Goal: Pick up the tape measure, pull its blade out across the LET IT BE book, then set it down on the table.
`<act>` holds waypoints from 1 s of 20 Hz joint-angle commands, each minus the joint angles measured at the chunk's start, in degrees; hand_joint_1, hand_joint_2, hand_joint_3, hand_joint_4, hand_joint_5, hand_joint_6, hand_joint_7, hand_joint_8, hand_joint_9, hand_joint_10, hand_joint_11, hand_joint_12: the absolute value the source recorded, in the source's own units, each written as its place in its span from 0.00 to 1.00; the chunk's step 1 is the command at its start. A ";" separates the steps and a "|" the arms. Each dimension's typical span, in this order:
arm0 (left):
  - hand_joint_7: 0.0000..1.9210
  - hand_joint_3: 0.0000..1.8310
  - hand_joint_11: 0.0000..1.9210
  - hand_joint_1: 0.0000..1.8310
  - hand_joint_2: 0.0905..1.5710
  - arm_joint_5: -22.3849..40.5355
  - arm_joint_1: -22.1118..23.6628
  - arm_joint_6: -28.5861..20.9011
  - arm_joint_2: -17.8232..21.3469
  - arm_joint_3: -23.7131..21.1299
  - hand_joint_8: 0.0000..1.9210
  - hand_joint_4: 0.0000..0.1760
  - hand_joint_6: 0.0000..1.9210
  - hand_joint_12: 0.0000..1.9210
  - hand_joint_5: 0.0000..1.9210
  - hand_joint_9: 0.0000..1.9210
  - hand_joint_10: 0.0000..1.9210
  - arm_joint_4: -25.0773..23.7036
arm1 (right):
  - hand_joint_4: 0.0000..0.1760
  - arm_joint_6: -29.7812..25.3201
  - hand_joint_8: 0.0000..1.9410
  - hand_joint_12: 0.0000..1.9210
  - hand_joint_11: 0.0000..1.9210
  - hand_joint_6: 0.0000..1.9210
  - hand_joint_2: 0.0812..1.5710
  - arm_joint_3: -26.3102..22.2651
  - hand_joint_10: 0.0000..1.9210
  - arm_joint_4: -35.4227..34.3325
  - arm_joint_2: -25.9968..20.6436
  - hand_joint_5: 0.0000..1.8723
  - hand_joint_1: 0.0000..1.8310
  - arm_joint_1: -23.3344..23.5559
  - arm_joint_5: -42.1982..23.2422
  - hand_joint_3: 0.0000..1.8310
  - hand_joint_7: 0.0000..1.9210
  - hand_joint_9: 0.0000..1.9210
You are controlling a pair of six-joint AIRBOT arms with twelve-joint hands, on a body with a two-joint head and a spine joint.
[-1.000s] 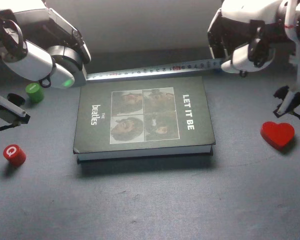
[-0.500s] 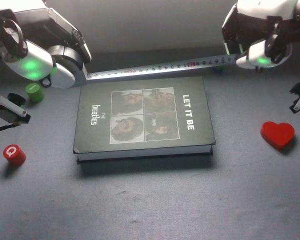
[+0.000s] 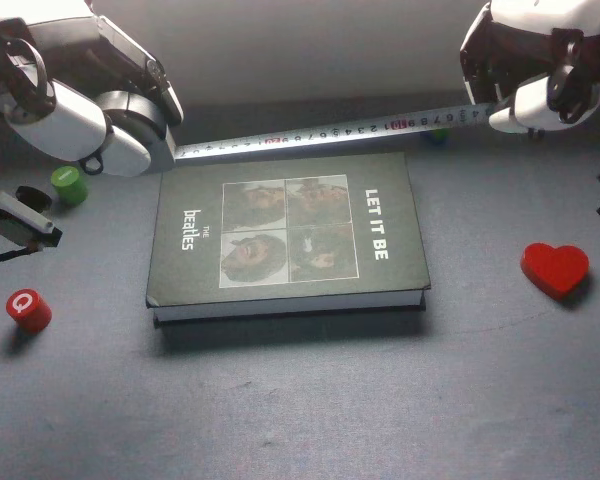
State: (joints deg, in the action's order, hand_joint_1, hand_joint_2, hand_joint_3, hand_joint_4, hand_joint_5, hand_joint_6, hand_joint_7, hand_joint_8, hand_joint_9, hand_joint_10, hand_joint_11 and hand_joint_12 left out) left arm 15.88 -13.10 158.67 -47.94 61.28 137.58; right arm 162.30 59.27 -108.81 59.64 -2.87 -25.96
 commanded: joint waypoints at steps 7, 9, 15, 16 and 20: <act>0.49 0.00 0.38 0.75 0.71 -2.06 0.46 0.18 0.83 0.05 0.58 0.00 0.46 0.71 0.48 0.43 0.72 -1.40 | 0.00 1.69 0.54 0.67 0.39 0.68 0.74 1.29 0.36 3.24 -1.52 0.39 0.66 0.52 -0.97 0.00 0.51 0.49; 0.49 0.00 0.38 0.75 0.71 -2.06 0.45 0.18 0.83 0.05 0.58 0.00 0.46 0.71 0.48 0.43 0.72 -1.28 | 0.00 1.92 0.54 0.67 0.38 0.68 0.74 1.51 0.36 3.24 -1.72 0.39 0.66 0.50 -0.75 0.00 0.51 0.49; 0.49 0.00 0.37 0.75 0.71 -2.05 0.37 0.15 0.83 -0.02 0.57 0.00 0.46 0.71 0.48 0.43 0.73 -1.07 | 0.00 2.04 0.54 0.67 0.38 0.68 0.74 1.88 0.36 3.23 -2.11 0.38 0.66 0.55 -0.26 0.00 0.51 0.49; 0.49 0.00 0.37 0.75 0.71 -2.05 0.37 0.15 0.83 -0.04 0.57 0.00 0.46 0.71 0.48 0.43 0.73 -1.06 | 0.00 2.10 0.54 0.67 0.38 0.68 0.74 1.89 0.36 3.24 -2.11 0.38 0.66 0.58 -0.23 0.00 0.51 0.49; 0.50 0.00 0.37 0.75 0.71 -2.05 0.30 0.15 0.85 0.00 0.57 0.00 0.46 0.72 0.48 0.42 0.73 -1.06 | 0.00 2.19 0.54 0.67 0.38 0.69 0.74 2.10 0.36 3.24 -2.11 0.38 0.66 0.55 -0.25 0.00 0.51 0.49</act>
State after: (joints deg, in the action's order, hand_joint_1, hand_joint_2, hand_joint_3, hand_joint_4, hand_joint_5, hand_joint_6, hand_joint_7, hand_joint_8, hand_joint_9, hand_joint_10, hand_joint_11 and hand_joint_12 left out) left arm 15.90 -13.10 158.52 -47.81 60.99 137.97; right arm 163.50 60.75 -108.81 58.41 -2.87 -24.73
